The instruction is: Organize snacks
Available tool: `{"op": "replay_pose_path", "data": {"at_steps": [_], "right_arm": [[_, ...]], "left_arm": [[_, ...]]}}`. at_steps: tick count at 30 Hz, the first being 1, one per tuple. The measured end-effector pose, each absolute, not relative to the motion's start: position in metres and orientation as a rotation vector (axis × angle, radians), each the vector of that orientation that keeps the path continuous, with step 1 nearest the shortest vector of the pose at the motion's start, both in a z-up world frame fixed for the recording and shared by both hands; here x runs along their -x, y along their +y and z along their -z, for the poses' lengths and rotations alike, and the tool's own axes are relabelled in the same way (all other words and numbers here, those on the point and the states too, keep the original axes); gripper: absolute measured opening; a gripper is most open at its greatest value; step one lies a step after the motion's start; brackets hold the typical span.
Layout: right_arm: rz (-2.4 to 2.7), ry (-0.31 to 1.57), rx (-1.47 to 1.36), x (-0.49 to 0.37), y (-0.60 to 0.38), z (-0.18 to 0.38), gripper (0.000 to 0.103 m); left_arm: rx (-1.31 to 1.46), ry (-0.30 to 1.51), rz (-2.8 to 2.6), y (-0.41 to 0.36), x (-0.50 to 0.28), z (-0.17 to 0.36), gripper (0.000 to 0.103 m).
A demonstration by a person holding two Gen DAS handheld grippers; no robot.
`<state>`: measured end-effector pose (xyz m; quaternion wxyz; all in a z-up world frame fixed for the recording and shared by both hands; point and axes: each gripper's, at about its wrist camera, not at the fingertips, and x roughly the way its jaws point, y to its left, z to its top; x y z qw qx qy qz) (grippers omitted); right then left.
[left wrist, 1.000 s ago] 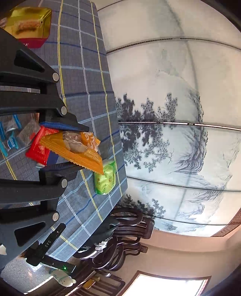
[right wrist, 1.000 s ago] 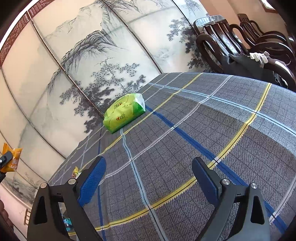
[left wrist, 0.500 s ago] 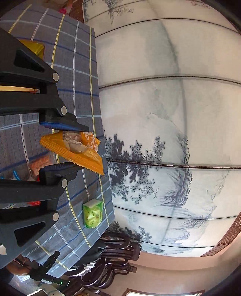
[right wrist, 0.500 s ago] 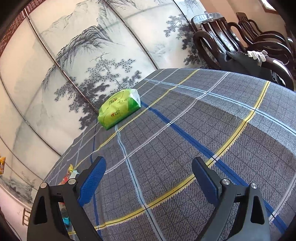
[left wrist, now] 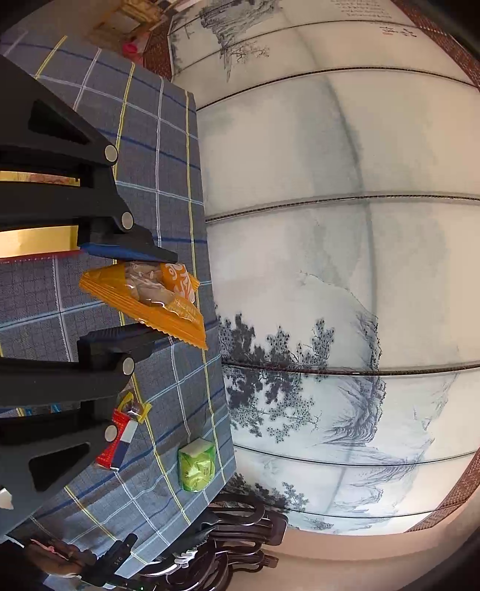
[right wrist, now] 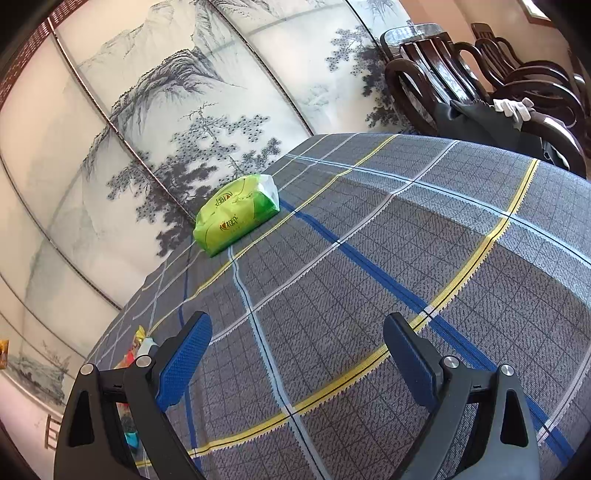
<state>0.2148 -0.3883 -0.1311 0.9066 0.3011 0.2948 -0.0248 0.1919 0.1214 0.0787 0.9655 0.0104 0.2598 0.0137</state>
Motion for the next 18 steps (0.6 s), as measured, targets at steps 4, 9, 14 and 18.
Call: {"op": "replay_pose_path", "data": {"at_steps": [4, 9, 14, 18], "right_arm": [[0.051, 0.608, -0.622, -0.215, -0.388, 0.131, 0.094], [0.05, 0.611, -0.62, -0.215, -0.388, 0.131, 0.094], [0.047, 0.609, -0.62, -0.216, -0.388, 0.131, 0.094], [0.047, 0.608, -0.62, -0.216, -0.387, 0.132, 0.094]], "left_arm": [[-0.031, 0.551, -0.052, 0.132, -0.186, -0.068, 0.026], [-0.029, 0.587, -0.088, 0.149, -0.179, -0.051, 0.026], [-0.016, 0.608, -0.132, 0.168, -0.169, -0.04, 0.026], [-0.012, 0.622, -0.164, 0.183, -0.163, -0.034, 0.026]]}}
